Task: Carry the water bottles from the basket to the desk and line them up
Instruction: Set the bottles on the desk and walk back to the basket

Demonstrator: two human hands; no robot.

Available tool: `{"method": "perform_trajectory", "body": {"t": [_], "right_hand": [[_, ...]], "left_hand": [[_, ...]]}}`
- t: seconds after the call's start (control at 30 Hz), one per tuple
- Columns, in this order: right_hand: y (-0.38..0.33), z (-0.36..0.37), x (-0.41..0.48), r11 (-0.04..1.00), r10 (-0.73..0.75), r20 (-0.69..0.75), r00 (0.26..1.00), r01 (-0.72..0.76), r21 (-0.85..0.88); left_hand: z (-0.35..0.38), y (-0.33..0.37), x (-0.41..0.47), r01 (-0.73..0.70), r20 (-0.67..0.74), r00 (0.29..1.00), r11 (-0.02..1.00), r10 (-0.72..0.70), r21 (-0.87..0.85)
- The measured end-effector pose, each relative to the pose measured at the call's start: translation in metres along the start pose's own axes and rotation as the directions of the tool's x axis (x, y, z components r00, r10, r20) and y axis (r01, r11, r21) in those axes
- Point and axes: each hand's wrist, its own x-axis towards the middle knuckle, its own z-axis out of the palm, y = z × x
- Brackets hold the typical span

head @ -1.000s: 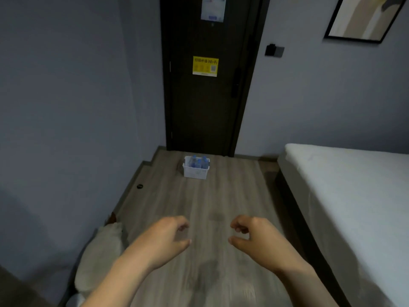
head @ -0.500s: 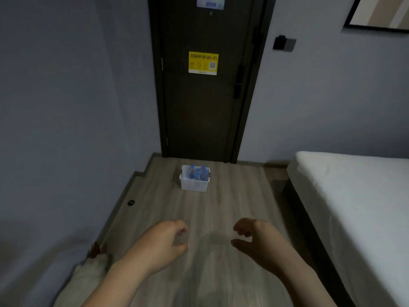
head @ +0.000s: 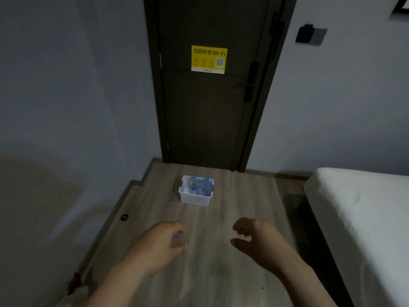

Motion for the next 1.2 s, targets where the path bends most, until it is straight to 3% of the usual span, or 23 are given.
{"method": "perform_trajectory", "body": {"t": [0.5,0.8,1.2], "right_hand": [[0.011,-0.042,0.252,0.989,0.144,0.069,0.987,-0.147,0.032],[0.024,-0.066,0.371,0.991,0.129,0.102,0.986,-0.131,0.014],[0.094,-0.114,0.565,0.997,0.069,0.204,0.976,-0.076,0.024]], "left_hand": [[-0.069,-0.067,0.275,-0.032,0.078,0.996,0.998,0.037,-0.062],[-0.09,-0.089,0.386,0.014,0.132,0.991,0.997,-0.004,-0.073],[-0.085,-0.082,0.566,0.159,0.144,0.979,0.983,-0.145,-0.087]]}}
